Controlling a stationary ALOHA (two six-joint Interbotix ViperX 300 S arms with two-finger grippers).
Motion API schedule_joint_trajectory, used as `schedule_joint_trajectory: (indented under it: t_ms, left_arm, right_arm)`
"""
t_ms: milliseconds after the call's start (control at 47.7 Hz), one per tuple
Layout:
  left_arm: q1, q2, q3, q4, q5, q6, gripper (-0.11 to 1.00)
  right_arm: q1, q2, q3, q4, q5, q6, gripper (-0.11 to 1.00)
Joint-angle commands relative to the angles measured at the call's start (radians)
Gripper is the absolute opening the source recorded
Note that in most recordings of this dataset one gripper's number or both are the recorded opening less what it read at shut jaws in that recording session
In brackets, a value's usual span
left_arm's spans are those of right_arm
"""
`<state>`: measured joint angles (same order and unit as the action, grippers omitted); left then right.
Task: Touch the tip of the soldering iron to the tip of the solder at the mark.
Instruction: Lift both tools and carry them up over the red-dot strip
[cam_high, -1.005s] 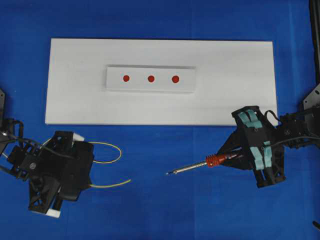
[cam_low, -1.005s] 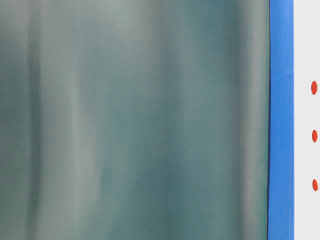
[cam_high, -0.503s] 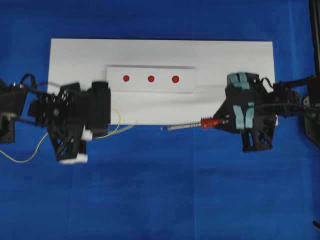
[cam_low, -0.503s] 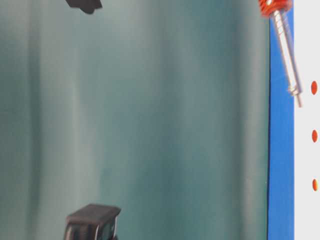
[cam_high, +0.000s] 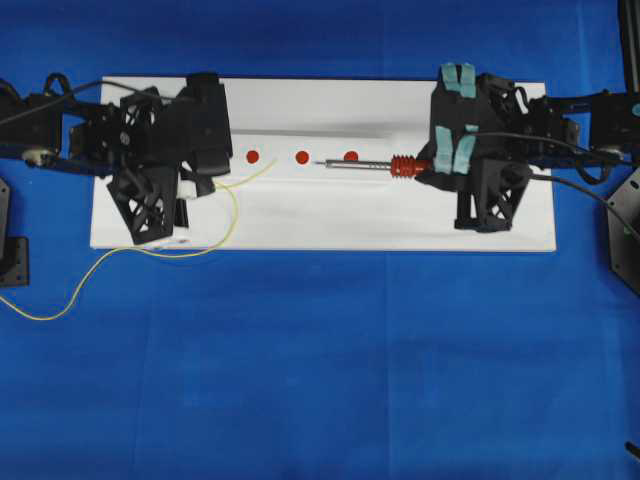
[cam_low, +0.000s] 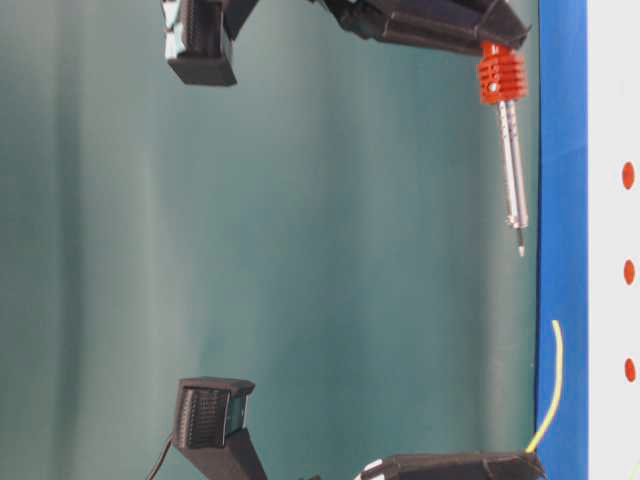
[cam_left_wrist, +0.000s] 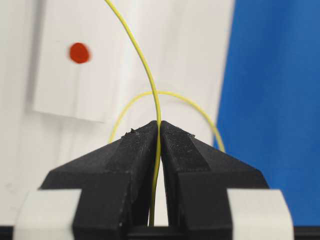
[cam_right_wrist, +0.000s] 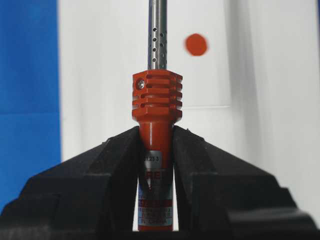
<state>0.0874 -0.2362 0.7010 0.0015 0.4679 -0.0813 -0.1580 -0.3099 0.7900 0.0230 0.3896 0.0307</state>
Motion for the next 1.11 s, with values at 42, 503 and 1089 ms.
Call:
schedule_joint_trajectory:
  t_ms: [42, 503, 1089]
  left_arm:
    - [0.014, -0.020, -0.023, 0.003, -0.003, 0.006, 0.02]
    - [0.029, -0.031, -0.012, 0.002, 0.014, -0.011, 0.02]
    - [0.029, 0.017, 0.106, 0.002, -0.101, -0.060, 0.02]
  right_arm:
    - [-0.012, -0.003, -0.031, -0.009, -0.003, -0.002, 0.06]
    - [-0.012, -0.003, -0.023, -0.011, -0.003, 0.003, 0.06]
    - [-0.012, 0.008, -0.025, -0.009, -0.008, 0.003, 0.06]
